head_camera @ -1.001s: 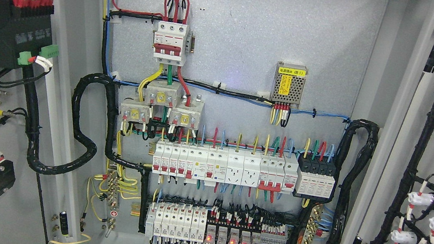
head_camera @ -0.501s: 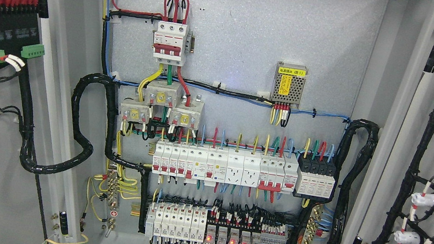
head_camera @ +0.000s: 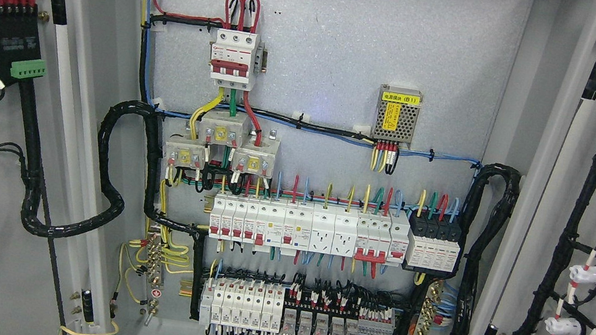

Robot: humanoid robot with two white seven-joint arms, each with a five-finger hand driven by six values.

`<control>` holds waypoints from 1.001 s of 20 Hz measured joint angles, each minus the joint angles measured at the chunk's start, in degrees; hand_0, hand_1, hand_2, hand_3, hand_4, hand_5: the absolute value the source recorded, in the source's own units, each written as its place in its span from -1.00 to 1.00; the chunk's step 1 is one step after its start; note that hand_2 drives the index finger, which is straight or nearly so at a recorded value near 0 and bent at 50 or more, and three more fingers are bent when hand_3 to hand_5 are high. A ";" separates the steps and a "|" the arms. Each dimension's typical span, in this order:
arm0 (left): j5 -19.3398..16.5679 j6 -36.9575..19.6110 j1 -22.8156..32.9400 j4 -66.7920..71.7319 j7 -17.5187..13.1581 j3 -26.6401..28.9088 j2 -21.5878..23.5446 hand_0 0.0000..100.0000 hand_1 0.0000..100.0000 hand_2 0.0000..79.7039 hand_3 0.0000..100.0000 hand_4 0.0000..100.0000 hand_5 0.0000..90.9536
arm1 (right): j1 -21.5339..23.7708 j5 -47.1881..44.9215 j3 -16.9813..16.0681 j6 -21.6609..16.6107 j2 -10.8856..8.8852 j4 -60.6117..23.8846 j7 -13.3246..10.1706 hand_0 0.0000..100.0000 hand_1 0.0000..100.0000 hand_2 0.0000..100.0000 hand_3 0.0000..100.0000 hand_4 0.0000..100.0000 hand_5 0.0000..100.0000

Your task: Open door with both hands

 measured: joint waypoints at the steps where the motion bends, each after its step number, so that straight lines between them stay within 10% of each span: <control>1: 0.03 0.00 -0.60 0.89 -0.10 0.11 0.37 -0.41 -1.00 -0.93 -0.95 -0.93 -1.00 | 0.00 -0.09 0.00 0.00 -0.14 0.01 0.37 -0.56 -1.00 -1.00 -1.00 -1.00 -1.00; 20: 0.04 0.16 -9.48 13.95 -0.80 -0.33 5.86 -0.41 -1.00 -0.93 -0.95 -0.93 -1.00 | -0.23 -0.95 -0.28 -0.05 -1.68 0.48 1.12 -0.56 -1.00 -1.00 -1.00 -1.00 -1.00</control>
